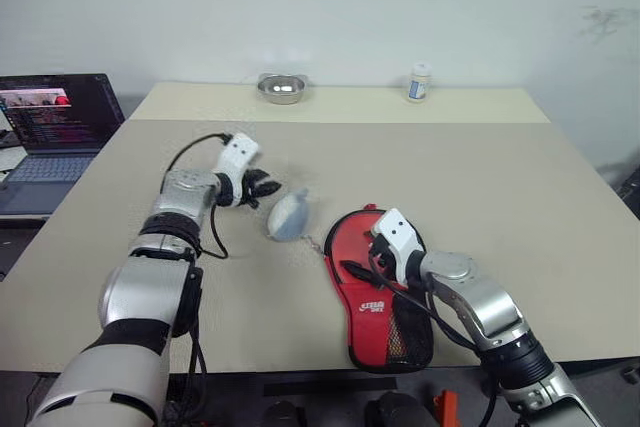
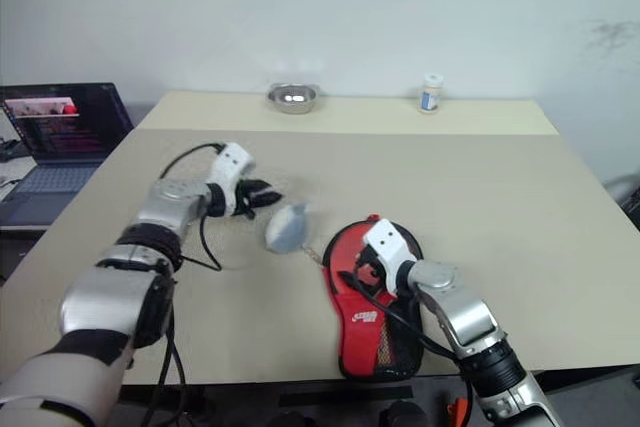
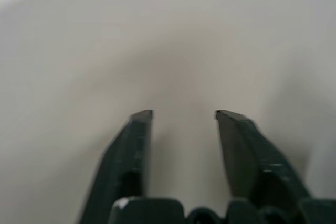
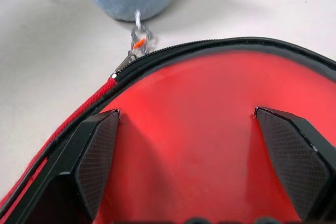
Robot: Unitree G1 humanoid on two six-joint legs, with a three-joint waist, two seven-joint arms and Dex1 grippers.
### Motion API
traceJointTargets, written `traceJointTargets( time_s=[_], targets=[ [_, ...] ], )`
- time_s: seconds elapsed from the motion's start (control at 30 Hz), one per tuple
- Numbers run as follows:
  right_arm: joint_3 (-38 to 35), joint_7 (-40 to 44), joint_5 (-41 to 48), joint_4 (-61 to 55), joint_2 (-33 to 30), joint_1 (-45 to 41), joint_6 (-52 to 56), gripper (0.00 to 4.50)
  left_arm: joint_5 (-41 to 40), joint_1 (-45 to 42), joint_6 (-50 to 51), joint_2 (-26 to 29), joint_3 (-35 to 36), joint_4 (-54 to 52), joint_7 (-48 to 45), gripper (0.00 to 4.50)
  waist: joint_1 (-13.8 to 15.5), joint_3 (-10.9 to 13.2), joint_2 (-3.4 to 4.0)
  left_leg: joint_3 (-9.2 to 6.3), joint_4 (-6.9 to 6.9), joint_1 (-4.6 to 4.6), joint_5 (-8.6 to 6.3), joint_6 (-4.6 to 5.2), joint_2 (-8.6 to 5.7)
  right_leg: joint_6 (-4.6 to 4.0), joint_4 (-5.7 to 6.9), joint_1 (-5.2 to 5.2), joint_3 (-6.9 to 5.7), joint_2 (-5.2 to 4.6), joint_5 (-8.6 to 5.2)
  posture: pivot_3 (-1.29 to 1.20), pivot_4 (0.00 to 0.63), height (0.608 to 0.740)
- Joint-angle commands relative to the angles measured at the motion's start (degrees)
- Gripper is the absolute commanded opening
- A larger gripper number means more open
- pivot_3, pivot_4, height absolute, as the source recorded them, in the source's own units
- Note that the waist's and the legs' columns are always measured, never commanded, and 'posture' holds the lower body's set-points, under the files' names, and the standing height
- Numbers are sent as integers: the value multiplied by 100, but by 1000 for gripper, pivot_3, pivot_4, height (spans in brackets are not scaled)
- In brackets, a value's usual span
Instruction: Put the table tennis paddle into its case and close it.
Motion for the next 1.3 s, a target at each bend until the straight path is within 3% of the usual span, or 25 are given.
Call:
traceJointTargets(
  time_s=[0.03, 0.13, 0.47, 0.87, 1.3],
  targets=[
    [162, 19, -52, 118, 28, 93, 200, 4500, -216, -109, -43, 151, 271, -216, -207, 3479, -2, 0, 0, 3, 1, 1, 0, 0, -1, 0, 0, 0, 2, 0, 0, 0, 150, 740],
    [161, 30, -79, 129, 47, 91, 188, 4500, -596, -14, 266, 240, 592, -381, -829, 4471, -6, -1, -2, 4, 2, 0, 0, 0, -3, 0, 0, 0, 2, 0, 1, 0, 150, 740],
    [191, 48, -109, 96, 57, 139, 192, 4500, -888, 1083, 1556, 571, 178, -2069, -3275, 4471, -17, -2, -2, 0, -2, 2, 0, -1, 7, -7, 2, -1, 2, 15, 4, 0, 150, 740],
    [227, 74, -111, 75, 63, 159, 208, 4500, -706, 1683, 1341, 533, -390, -3222, -3420, 4471, -9, -7, -7, 0, 1, 4, 0, -1, 7, -9, 3, 2, 5, -4, 5, 0, 150, 740],
    [206, 41, -131, 61, 62, 146, 199, 4500, -490, 1759, 1181, 248, -867, -3122, -3224, 4471, -6, -7, -7, 0, 2, 5, 1, 0, 6, -5, 3, 2, 6, -3, 3, 0, 150, 740]
  ],
)
